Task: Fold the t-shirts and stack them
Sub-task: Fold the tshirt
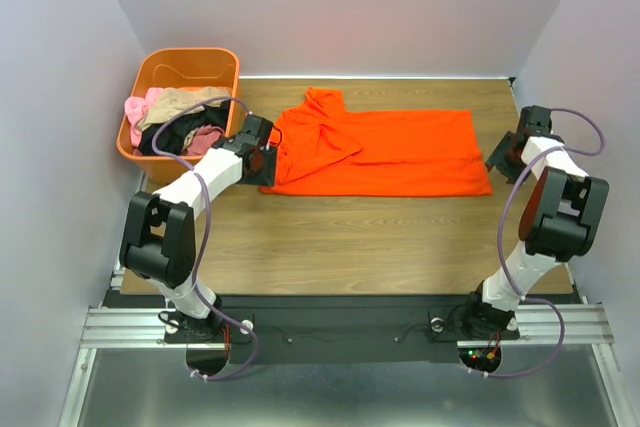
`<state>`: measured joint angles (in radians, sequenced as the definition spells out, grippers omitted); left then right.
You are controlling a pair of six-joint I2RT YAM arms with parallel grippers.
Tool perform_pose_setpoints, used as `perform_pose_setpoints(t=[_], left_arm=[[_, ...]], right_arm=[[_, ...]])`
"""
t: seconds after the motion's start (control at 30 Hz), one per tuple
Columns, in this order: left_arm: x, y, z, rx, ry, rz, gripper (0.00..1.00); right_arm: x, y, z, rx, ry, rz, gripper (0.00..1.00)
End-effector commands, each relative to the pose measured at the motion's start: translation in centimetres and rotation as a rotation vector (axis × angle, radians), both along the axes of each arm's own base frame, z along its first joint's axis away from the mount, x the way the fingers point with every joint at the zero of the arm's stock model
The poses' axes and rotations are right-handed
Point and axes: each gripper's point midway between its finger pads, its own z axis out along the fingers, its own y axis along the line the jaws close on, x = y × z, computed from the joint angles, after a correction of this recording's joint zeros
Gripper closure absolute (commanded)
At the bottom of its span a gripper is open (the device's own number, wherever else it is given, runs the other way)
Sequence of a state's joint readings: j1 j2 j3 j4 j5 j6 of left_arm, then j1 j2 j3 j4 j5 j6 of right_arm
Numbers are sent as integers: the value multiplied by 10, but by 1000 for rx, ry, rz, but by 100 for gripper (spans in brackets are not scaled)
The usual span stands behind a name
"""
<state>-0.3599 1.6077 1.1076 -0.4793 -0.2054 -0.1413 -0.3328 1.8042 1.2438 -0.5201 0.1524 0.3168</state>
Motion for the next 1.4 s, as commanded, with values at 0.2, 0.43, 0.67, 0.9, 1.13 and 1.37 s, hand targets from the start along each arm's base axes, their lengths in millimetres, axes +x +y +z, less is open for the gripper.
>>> perform_pose_setpoints(t=[0.2,0.43,0.67,0.9,1.13,1.37], left_arm=[[59,-109,60,-226,-156,-136,27],[72,-150,12,-328,-83,-203,27],[55,-149,-39,-341,5,-175,27],[19,-131,-68,-330,71,-144,27],[-16,-119,-77,-345,134,-119,27],[-56,-122,-75,-396,199,-111,27]], right_arm=[[37,64,55,55,-173,197,36],[48,121,11,153,-95,328,37],[31,126,-28,197,3,330,37],[-22,136,-51,263,124,281,37],[-69,142,-49,296,225,225,37],[-103,150,-39,339,278,187,36]])
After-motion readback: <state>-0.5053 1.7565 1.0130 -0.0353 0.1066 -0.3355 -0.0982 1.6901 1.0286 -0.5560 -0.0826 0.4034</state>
